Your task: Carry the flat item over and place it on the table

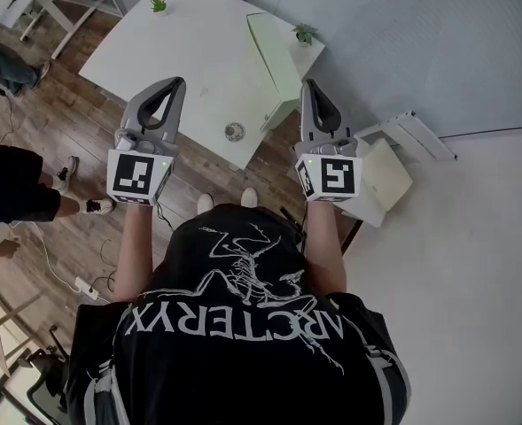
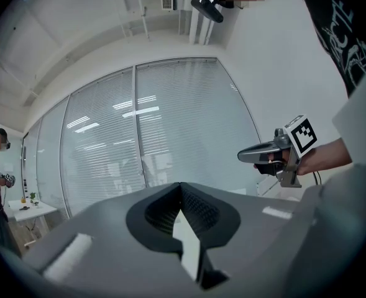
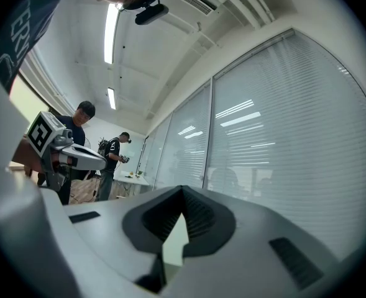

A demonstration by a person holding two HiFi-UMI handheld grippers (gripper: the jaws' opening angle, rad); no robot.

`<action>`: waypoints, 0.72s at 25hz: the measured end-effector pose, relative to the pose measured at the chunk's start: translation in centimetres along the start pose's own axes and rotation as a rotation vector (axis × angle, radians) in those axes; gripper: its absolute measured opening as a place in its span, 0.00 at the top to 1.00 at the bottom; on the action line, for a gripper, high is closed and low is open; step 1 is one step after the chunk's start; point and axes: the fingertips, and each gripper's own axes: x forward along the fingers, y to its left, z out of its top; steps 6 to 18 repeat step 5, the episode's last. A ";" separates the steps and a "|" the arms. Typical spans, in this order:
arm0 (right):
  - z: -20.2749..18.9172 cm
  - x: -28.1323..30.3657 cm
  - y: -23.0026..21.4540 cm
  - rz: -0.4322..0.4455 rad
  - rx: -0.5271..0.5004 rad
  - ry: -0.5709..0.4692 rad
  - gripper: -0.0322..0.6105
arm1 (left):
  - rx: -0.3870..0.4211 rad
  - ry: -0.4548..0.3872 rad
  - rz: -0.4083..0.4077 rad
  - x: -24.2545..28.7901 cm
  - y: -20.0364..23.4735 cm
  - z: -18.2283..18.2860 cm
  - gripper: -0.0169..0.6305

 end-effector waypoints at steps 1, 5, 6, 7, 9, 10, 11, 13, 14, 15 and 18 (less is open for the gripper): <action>0.0 0.0 0.0 0.000 -0.001 0.000 0.93 | -0.001 0.000 0.000 0.1 0.0 0.0 0.96; 0.2 0.1 0.0 0.002 -0.004 0.000 0.94 | -0.004 0.001 0.000 0.1 0.0 0.0 0.96; 0.2 0.1 0.0 0.002 -0.004 0.000 0.94 | -0.004 0.001 0.000 0.1 0.0 0.0 0.96; 0.2 0.1 0.0 0.002 -0.004 0.000 0.94 | -0.004 0.001 0.000 0.1 0.0 0.0 0.96; 0.2 0.1 0.0 0.002 -0.004 0.000 0.94 | -0.004 0.001 0.000 0.1 0.0 0.0 0.96; 0.2 0.1 0.0 0.002 -0.004 0.000 0.94 | -0.004 0.001 0.000 0.1 0.0 0.0 0.96; 0.2 0.1 0.0 0.002 -0.004 0.000 0.94 | -0.004 0.001 0.000 0.1 0.0 0.0 0.96; 0.2 0.1 0.0 0.002 -0.004 0.000 0.94 | -0.004 0.001 0.000 0.1 0.0 0.0 0.96; 0.2 0.1 0.0 0.002 -0.004 0.000 0.94 | -0.004 0.001 0.000 0.1 0.0 0.0 0.96; 0.2 0.1 0.0 0.002 -0.004 0.000 0.94 | -0.004 0.001 0.000 0.1 0.0 0.0 0.96; 0.2 0.1 0.0 0.002 -0.004 0.000 0.94 | -0.004 0.001 0.000 0.1 0.0 0.0 0.96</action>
